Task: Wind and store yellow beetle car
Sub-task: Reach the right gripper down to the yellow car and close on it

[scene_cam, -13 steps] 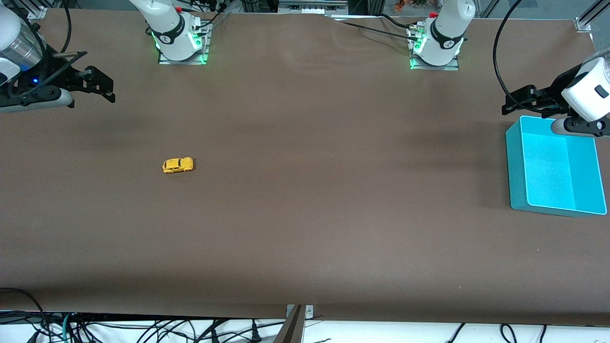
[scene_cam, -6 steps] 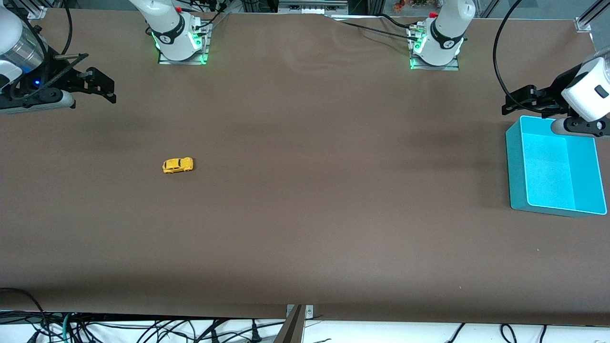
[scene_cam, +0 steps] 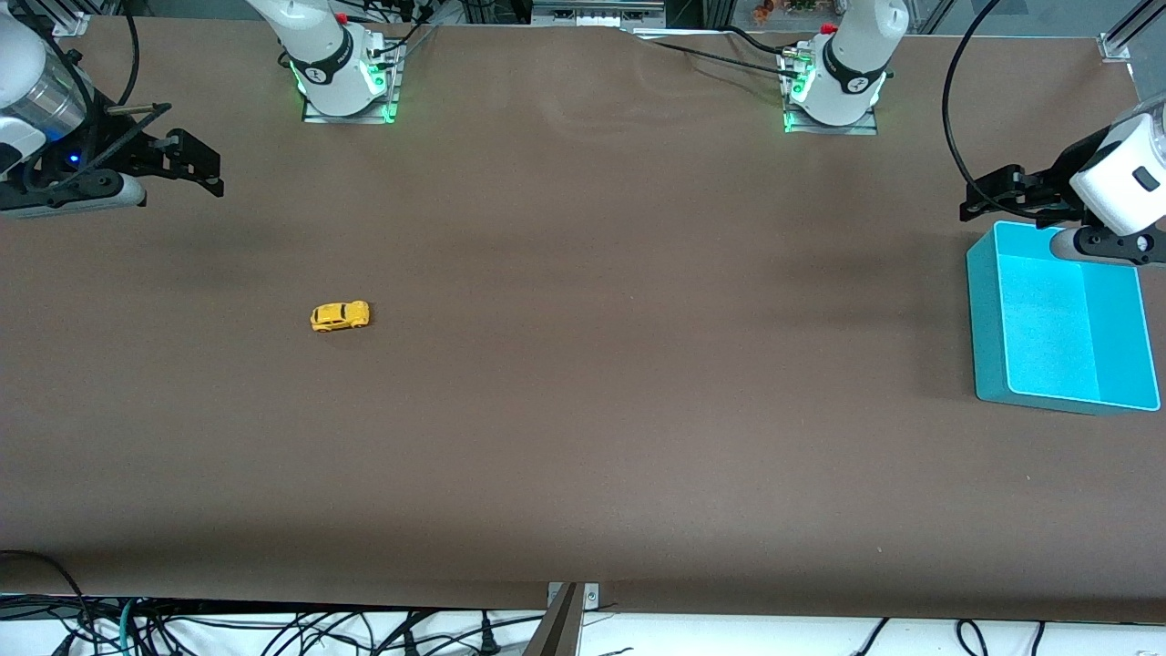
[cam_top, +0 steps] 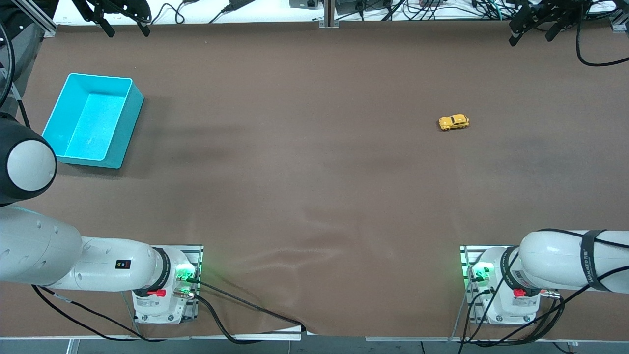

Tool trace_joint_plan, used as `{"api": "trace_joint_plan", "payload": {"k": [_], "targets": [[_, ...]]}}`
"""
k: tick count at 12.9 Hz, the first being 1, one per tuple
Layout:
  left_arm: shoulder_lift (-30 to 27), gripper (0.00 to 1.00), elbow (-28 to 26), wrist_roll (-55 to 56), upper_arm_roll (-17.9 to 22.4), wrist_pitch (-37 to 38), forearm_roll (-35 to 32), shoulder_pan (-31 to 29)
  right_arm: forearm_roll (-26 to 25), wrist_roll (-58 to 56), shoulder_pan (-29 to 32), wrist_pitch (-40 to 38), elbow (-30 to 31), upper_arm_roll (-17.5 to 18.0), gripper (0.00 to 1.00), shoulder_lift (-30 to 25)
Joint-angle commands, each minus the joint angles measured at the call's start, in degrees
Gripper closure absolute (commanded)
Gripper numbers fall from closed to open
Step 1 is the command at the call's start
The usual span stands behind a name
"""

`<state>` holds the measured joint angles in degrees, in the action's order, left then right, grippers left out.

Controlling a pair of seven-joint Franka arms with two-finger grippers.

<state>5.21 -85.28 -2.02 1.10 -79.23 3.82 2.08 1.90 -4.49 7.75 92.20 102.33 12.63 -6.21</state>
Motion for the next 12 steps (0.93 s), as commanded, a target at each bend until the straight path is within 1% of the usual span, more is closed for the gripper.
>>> {"api": "trace_joint_plan", "payload": {"k": [1, 2, 4, 6, 8, 10, 12], "targets": [[0.68, 0.0, 1.52, -1.67, -0.05, -0.05, -1.89, 0.03, -1.1, -3.04, -0.37, -0.27, 1.02, 1.69, 0.0, 2.33], [0.68, 0.0, 1.52, -1.67, -0.05, -0.05, -1.89, -0.06, -1.19, -7.68, -0.37, 1.3, 2.25, 1.7, 0.0, 3.21], [0.68, 0.0, 1.52, -1.67, -0.05, -0.05, -1.89, -0.06, -1.28, -20.15, -0.37, 7.26, 6.37, 1.7, 0.0, 5.05], [0.68, 0.0, 1.52, -1.67, -0.05, -0.05, -1.89, -0.06, -1.63, -31.93, -0.37, 13.07, 9.19, 1.7, 0.0, 7.86], [0.68, 0.0, 1.52, -1.67, -0.05, -0.05, -1.8, 0.03, -1.81, -43.79, -0.28, 21.58, 14.18, 1.7, 0.0, 9.45], [0.68, 0.0, 1.52, -1.67, -0.05, -0.05, -1.89, 0.2, -1.98, -54.52, -0.28, 31.33, 21.12, 1.7, 0.0, 10.24], [0.68, 0.0, 1.52, -1.67, -0.05, -0.05, -1.8, 0.2, -2.25, -63.49, -0.19, 41.43, 25.88, 1.7, 0.0, 13.13]]}}
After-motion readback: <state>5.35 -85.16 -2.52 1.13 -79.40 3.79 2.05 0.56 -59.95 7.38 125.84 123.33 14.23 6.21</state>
